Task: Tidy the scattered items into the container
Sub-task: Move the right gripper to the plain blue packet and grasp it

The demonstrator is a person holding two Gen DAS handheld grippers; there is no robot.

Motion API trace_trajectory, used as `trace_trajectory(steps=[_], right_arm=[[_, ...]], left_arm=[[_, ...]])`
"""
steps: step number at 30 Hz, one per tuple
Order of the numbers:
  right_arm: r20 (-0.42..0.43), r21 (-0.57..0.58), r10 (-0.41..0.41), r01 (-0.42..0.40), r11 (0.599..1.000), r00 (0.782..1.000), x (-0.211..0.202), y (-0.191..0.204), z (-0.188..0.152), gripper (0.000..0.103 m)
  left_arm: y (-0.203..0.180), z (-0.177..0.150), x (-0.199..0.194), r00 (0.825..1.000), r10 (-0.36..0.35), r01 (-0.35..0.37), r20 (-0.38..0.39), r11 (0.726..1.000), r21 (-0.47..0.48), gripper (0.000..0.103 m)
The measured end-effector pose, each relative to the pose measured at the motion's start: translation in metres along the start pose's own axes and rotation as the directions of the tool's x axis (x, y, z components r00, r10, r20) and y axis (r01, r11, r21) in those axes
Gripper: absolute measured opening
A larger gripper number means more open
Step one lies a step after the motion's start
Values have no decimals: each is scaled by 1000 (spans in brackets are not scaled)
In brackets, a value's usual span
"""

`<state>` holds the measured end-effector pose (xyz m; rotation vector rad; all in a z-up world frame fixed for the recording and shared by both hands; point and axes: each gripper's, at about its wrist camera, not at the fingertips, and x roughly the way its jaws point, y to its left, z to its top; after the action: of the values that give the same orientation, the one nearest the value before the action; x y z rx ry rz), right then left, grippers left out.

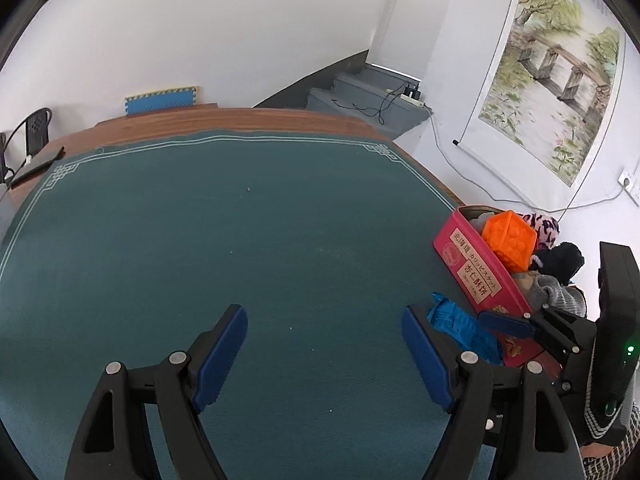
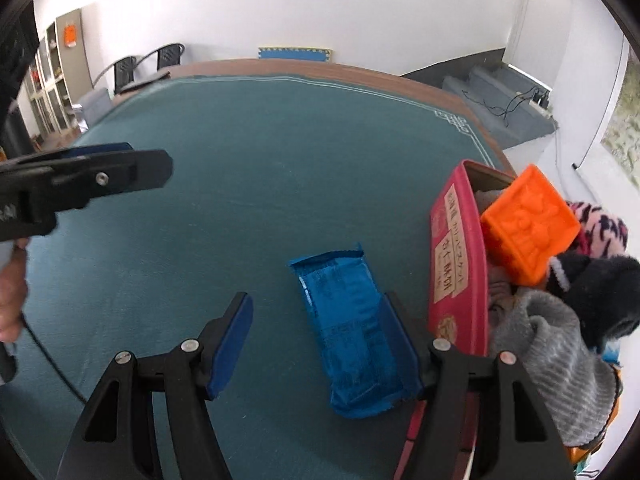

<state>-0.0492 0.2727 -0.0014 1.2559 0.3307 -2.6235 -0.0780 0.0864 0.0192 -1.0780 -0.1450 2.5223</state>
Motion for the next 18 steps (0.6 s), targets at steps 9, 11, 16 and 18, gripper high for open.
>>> trace_trajectory(steps=[9, 11, 16, 18], right_arm=[[-18, -45, -59, 58, 997, 998, 7, 14, -3, 65], [-23, -59, -69, 67, 996, 997, 10, 18, -2, 65], [-43, -54, -90, 88, 995, 995, 14, 18, 2, 65], [-53, -60, -104, 100, 993, 993, 17, 19, 4, 65]], left_arm=[[-7, 0, 4, 999, 35, -35, 0, 999, 23, 81], [-7, 0, 4, 997, 72, -72, 9, 997, 31, 81], [-6, 0, 5, 996, 87, -87, 9, 996, 29, 81], [-6, 1, 5, 996, 87, -87, 10, 996, 30, 81]])
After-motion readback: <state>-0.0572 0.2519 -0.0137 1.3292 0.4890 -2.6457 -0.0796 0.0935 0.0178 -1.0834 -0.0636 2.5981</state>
